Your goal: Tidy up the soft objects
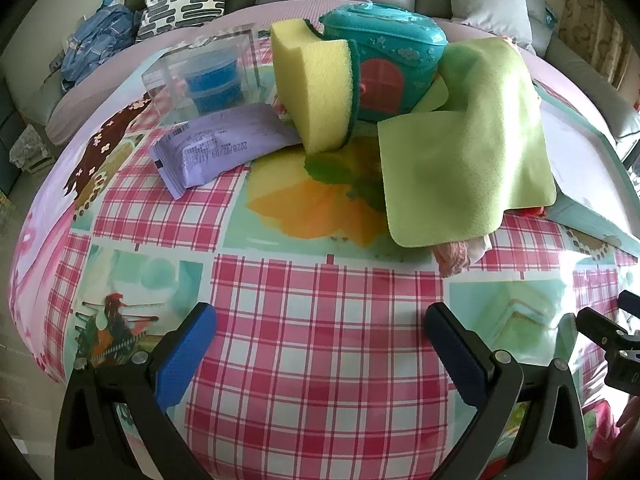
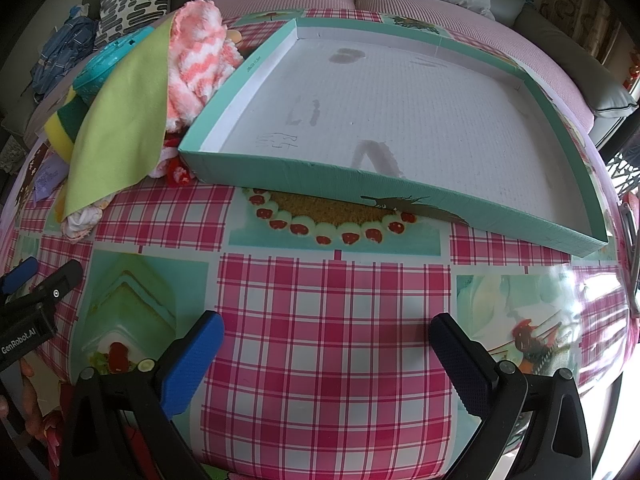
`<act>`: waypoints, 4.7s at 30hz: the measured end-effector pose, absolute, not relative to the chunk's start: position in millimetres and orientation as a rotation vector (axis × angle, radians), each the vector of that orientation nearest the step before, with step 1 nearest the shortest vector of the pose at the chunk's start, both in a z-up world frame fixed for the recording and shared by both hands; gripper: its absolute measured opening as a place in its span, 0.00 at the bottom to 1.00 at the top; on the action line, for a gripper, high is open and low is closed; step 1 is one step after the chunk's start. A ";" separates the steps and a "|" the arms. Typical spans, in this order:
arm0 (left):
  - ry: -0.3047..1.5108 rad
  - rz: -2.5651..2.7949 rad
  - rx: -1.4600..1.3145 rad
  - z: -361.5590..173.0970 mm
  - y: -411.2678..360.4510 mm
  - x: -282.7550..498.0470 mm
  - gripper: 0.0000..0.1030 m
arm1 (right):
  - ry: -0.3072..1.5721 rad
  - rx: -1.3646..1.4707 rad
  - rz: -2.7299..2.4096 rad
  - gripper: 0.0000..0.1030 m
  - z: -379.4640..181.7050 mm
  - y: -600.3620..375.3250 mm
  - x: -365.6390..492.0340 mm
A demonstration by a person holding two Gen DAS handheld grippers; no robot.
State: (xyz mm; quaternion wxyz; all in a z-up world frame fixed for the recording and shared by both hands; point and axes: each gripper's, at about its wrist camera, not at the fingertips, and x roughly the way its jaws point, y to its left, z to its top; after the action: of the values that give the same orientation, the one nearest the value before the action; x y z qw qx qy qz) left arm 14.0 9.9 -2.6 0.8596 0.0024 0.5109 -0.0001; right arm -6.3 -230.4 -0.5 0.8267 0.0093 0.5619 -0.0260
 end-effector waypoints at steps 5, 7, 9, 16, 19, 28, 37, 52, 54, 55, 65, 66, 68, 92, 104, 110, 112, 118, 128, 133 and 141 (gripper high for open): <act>1.081 0.002 0.003 -4.1 13.2 17.4 1.00 | 1.194 0.020 -0.055 1.00 -0.7 -230.4 -6.3; 1.082 0.004 0.003 -3.5 10.4 15.9 1.00 | 1.194 0.020 -0.055 1.00 -0.7 -230.4 -6.3; 1.081 0.004 0.003 -4.2 11.3 15.9 1.00 | 1.194 0.020 -0.055 1.00 -0.7 -230.4 -6.3; 1.080 0.004 0.004 -4.4 11.1 15.9 1.00 | 1.194 0.020 -0.055 1.00 -0.7 -230.3 -6.3; 1.072 0.003 0.007 -4.4 8.9 13.3 1.00 | 1.193 0.019 -0.056 1.00 -0.6 -230.4 -6.3; 1.087 -0.006 0.010 -1.6 6.2 16.3 1.00 | 1.194 0.020 -0.056 1.00 0.1 -230.5 -6.4; 1.088 -0.038 -0.017 4.0 10.4 16.4 1.00 | 1.198 0.016 -0.059 1.00 2.2 -228.4 -7.9; 0.953 0.032 -0.009 66.5 75.7 52.3 1.00 | 0.922 -0.002 0.103 1.00 101.0 -182.1 29.8; 0.963 0.029 -0.007 65.2 82.4 61.8 1.00 | 0.915 -0.018 0.125 1.00 102.5 -168.9 38.8; 0.968 0.023 -0.005 64.3 84.7 65.9 1.00 | 0.914 -0.023 0.137 1.00 102.8 -164.2 41.2; 1.007 -0.057 0.155 43.9 86.2 111.7 1.00 | 0.983 -0.061 0.218 1.00 81.7 -130.5 69.2; 1.011 -0.067 0.175 42.4 84.8 115.4 1.00 | 0.989 -0.064 0.221 1.00 79.9 -128.8 71.5; 1.020 -0.083 0.204 38.6 83.1 121.2 1.00 | 0.997 -0.065 0.224 1.00 76.2 -125.3 75.5; 1.061 -0.188 0.181 24.0 83.4 121.3 0.57 | 1.000 0.020 0.294 0.08 68.7 -116.6 86.8; 1.049 -0.162 0.057 33.6 94.8 92.8 0.35 | 0.940 0.027 0.326 0.01 89.4 -118.9 74.1; 1.055 -0.140 0.002 37.9 96.0 90.9 0.34 | 0.896 0.024 0.330 0.01 107.4 -123.0 70.8; 1.053 -0.136 -0.006 38.9 94.9 89.5 0.34 | 0.891 0.017 0.322 0.01 109.3 -124.2 70.2; 1.054 -0.098 -0.010 39.7 95.3 78.1 0.34 | 0.915 0.038 0.333 0.05 104.0 -124.7 71.2; 1.008 -0.055 -0.061 53.3 106.1 47.8 0.33 | 0.938 0.020 0.297 0.11 94.5 -120.4 79.2; 0.983 -0.018 -0.076 62.2 113.0 44.5 0.33 | 0.944 0.017 0.284 0.26 90.7 -119.7 81.0; 0.927 -0.044 -0.108 82.6 108.9 41.0 0.33 | 0.954 0.002 0.278 0.26 84.3 -114.3 84.1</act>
State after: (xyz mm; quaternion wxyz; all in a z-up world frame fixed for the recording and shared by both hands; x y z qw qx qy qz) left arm 41.0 108.9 82.6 0.8928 -0.0521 0.4470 -0.0213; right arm 84.1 -114.3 84.3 0.8790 0.0010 0.4578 0.1335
